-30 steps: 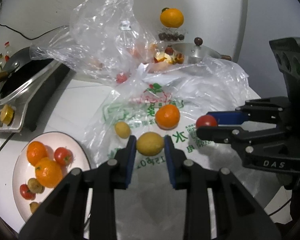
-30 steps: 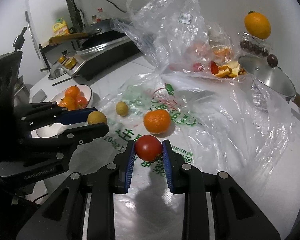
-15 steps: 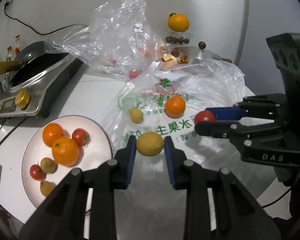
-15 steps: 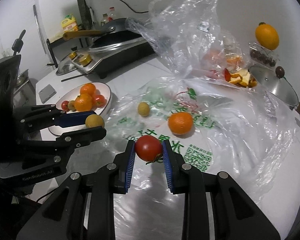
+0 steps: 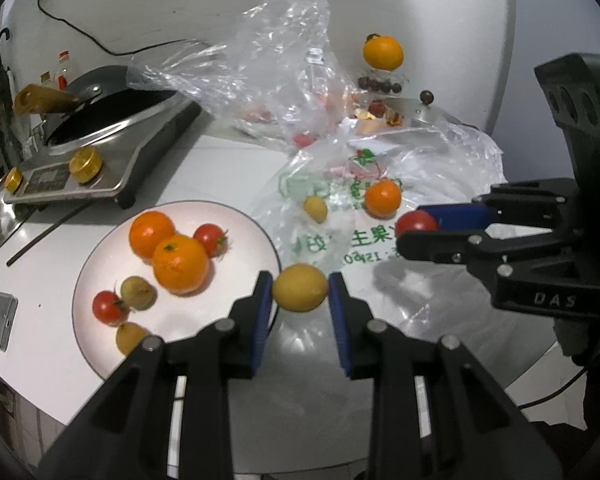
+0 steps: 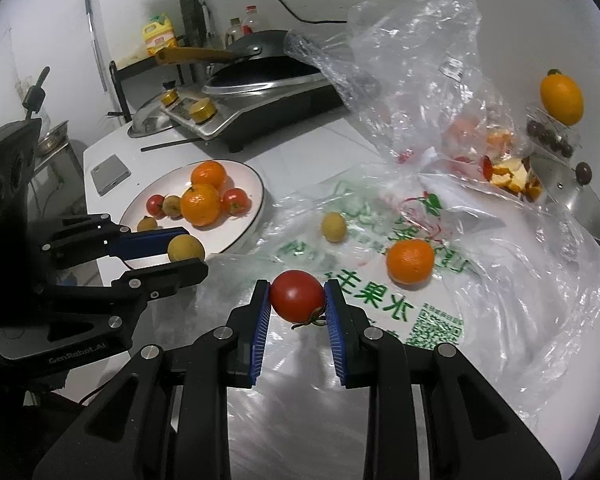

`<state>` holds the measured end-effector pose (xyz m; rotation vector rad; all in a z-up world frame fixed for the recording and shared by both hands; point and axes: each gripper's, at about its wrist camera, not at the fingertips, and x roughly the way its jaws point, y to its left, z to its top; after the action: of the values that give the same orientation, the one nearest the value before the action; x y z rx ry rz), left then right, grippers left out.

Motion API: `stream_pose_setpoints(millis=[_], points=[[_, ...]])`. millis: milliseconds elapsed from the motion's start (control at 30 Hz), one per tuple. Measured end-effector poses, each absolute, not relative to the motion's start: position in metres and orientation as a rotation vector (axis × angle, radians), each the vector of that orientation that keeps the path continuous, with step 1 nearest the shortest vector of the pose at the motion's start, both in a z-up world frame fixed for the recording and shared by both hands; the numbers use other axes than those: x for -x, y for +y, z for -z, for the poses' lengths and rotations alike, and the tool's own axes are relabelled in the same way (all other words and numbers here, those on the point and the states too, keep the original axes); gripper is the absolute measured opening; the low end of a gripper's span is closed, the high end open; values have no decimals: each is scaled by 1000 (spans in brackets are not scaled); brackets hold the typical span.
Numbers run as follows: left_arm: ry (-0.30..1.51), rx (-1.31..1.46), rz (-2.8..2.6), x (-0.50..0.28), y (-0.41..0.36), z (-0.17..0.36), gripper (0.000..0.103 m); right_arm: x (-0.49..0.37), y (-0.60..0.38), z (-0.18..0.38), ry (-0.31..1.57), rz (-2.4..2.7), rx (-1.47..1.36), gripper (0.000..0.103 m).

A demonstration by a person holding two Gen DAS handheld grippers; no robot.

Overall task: Organize fruits
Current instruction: 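Carry the tomato and yellow fruit over the white plate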

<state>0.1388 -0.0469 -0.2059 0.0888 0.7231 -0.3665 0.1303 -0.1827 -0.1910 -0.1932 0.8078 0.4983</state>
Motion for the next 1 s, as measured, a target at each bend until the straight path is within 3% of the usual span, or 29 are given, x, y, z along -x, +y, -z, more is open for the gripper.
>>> stream_pose_setpoints(millis=[1000], points=[[748, -34, 310, -140, 0, 221, 29, -130, -120, 196, 823, -590, 264, 29]])
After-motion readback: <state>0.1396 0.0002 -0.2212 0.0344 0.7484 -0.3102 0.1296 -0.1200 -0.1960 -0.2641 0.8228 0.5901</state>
